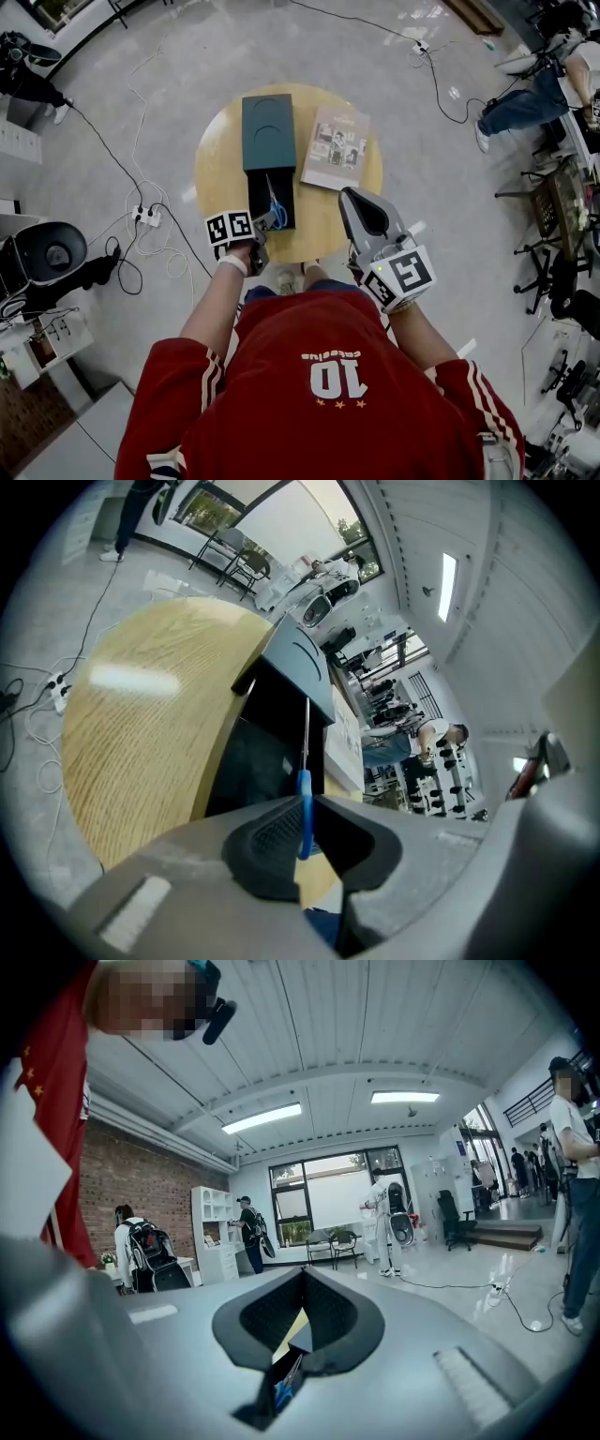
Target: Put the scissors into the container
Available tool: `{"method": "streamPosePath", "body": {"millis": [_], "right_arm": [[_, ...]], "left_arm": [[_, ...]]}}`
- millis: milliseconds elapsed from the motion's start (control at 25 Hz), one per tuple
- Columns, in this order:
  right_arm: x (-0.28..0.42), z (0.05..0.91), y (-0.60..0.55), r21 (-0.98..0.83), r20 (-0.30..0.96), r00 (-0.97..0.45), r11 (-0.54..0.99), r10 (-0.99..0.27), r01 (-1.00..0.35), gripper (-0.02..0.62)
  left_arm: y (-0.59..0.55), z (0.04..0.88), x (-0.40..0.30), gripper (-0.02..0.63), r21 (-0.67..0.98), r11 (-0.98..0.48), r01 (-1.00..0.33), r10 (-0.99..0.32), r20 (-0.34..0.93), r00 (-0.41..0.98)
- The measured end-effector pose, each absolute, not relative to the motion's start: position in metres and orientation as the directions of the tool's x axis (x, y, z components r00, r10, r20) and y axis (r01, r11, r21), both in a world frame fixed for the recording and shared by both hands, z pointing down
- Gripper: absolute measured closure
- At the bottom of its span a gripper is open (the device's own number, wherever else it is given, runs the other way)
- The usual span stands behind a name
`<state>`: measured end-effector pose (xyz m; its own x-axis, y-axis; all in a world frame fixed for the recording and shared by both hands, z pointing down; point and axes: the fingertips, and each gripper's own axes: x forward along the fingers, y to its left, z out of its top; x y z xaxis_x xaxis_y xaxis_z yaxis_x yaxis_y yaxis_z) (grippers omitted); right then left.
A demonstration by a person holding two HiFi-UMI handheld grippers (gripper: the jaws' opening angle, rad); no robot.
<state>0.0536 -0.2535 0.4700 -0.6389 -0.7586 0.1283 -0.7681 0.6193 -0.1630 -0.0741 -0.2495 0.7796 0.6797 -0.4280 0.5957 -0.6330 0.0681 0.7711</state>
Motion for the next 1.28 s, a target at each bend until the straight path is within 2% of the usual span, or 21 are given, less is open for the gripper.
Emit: {"method": "streamPosePath", "body": {"millis": [440, 600, 1280], "right_arm": [[0.049, 0.467, -0.253, -0.159, 0.125, -0.640, 0.622, -0.758, -0.767, 0.604], [0.048, 0.467, -0.253, -0.160, 0.125, -0.641, 0.622, -0.757, -0.766, 0.606], [0.037, 0.459, -0.252, -0.153, 0.113, -0.660, 0.644, -0.742, -0.750, 0.604]], "left_arm": [[-0.247, 0.791, -0.083, 0.565, 0.732, 0.081, -0.677, -0.424, 0.640, 0.641], [-0.247, 0.792, -0.086, 0.522, 0.726, 0.076, -0.684, -0.425, 0.644, 0.636], [-0.241, 0.777, -0.102, 0.520, 0.695, 0.021, -0.719, -0.454, 0.647, 0.612]]}}
